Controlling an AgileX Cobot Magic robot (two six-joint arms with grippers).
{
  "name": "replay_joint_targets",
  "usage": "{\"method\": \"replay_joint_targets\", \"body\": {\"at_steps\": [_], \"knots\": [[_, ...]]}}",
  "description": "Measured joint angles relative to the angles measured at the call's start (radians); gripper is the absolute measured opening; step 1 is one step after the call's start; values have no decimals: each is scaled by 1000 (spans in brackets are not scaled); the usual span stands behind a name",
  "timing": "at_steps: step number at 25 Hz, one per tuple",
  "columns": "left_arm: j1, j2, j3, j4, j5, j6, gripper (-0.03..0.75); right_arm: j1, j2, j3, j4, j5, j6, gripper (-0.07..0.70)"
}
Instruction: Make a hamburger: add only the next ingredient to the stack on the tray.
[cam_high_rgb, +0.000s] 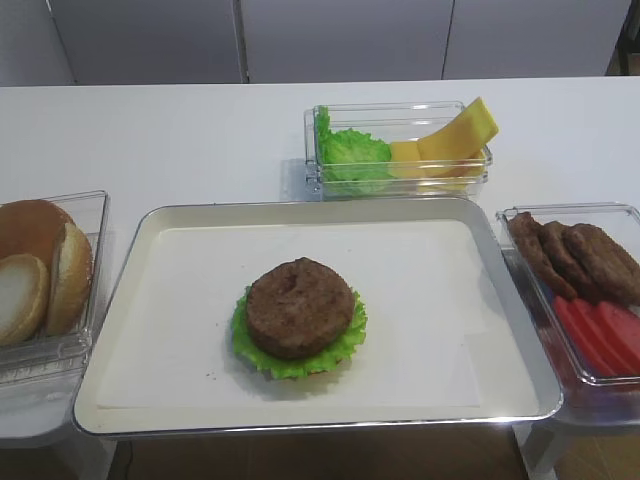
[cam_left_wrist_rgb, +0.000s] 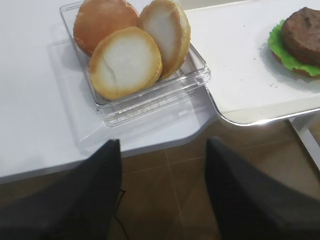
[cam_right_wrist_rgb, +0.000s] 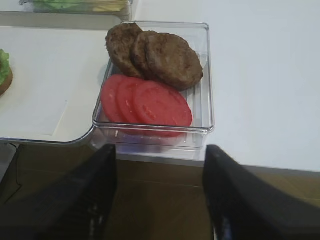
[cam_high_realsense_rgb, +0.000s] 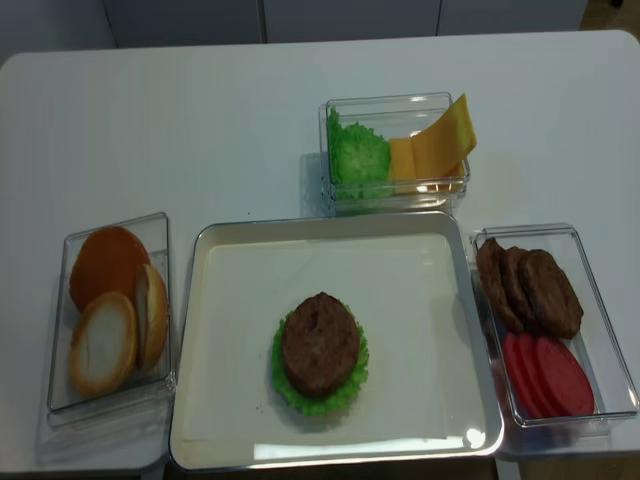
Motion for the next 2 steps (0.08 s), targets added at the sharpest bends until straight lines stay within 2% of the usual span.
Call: {"method": "replay_joint_targets", "body": {"at_steps": [2], "knots": [[0,0,0,0,0,0,402,0,0,0,0,0,0,424]]}}
